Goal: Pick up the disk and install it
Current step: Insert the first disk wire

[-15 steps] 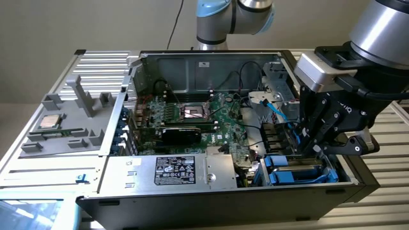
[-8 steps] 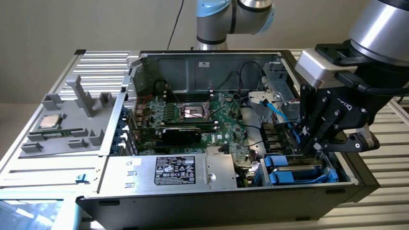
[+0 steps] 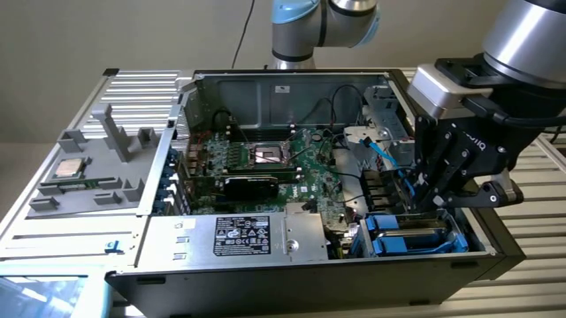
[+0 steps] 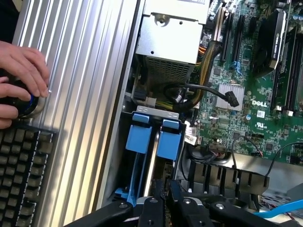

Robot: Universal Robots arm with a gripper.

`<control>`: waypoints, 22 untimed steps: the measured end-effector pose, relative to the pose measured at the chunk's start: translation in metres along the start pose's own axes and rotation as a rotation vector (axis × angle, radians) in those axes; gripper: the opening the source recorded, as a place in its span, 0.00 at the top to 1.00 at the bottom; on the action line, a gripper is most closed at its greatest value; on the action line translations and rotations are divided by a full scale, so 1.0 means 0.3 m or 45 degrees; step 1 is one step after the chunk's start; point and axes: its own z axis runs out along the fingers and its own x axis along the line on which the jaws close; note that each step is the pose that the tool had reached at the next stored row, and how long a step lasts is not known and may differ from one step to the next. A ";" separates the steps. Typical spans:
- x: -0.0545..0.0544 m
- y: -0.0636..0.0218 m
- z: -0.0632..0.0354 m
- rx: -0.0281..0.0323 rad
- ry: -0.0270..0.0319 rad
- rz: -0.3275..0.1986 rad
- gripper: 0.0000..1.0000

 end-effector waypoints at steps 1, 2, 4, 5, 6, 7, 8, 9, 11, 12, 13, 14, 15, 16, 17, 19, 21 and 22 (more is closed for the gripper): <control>-0.002 -0.001 0.000 -0.0003 0.0009 0.002 0.83; -0.003 -0.001 0.000 -0.0005 0.0015 0.005 0.83; -0.003 -0.004 0.000 -0.0009 0.0022 0.013 0.83; -0.003 -0.005 0.000 -0.0012 0.0023 0.018 0.83; -0.004 -0.007 -0.001 -0.0014 0.0025 0.022 0.83; -0.004 -0.008 -0.001 -0.0016 0.0023 0.027 0.83; -0.004 -0.009 -0.001 -0.0017 0.0020 0.031 0.83; -0.005 -0.011 -0.001 -0.0019 0.0016 0.036 0.83; -0.006 -0.013 -0.001 -0.0022 0.0009 0.045 0.83; -0.006 -0.015 -0.001 -0.0024 0.0005 0.050 0.83; -0.006 -0.016 -0.002 -0.0025 0.0003 0.055 0.83; -0.007 -0.017 -0.002 -0.0027 -0.0002 0.060 0.83; -0.007 -0.017 -0.002 -0.0033 -0.0008 0.066 0.83; -0.008 -0.017 -0.002 -0.0044 -0.0017 0.073 0.83; -0.008 -0.018 -0.002 -0.0057 -0.0026 0.081 0.83; -0.008 -0.018 -0.002 -0.0084 -0.0043 0.095 0.83; -0.008 -0.018 -0.002 -0.0139 -0.0060 0.110 0.83; -0.008 -0.018 -0.002 -0.0170 -0.0071 0.116 0.83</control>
